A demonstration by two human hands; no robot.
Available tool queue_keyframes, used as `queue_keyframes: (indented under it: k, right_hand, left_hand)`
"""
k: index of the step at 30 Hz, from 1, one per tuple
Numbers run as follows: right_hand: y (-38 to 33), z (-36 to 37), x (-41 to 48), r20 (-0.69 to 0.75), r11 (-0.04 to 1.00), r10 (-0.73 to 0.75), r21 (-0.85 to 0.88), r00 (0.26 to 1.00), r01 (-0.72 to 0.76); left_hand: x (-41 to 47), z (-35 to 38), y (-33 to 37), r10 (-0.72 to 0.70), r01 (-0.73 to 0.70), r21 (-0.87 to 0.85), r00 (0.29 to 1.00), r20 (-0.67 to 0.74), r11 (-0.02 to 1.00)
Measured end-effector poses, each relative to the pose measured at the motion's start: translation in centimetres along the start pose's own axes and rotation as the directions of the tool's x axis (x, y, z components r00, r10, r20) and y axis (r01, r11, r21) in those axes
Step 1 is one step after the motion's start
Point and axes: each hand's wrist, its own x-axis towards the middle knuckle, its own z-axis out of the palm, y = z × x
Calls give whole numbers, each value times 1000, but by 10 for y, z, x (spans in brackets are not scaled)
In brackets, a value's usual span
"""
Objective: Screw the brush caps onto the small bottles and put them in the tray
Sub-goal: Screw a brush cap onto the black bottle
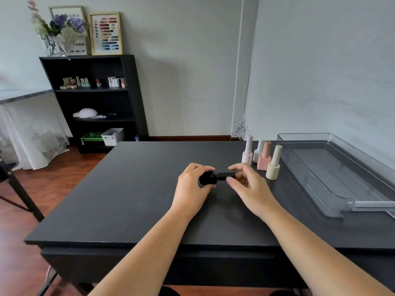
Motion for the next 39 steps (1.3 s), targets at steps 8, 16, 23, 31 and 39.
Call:
queue_keyframes:
  k: [8,16,23,31,39]
  right_hand:
    - [-1,0,4,-81,984,33,-172,996,-47]
    - [-1,0,1,-30,989,-106,-107,994,102]
    - [-2,-2,2,-70,993,18,-117,997,-27]
    - [-1,-2,3,-9,978,-32,-205,999,29]
    - [1,-3,0,75,983,-108,-138,991,117]
  left_hand:
    - [1,0,-1,2,-2,-7,1000,-9,1000]
    - [1,-2,0,-4,4,-12,1000,7,1000]
    - [1,-1,1,-3,3,-5,1000,12,1000]
    - [1,-2,2,4,-4,3,999,38,1000]
    - [0,-3,2,-2,2,-7,999,40,1000]
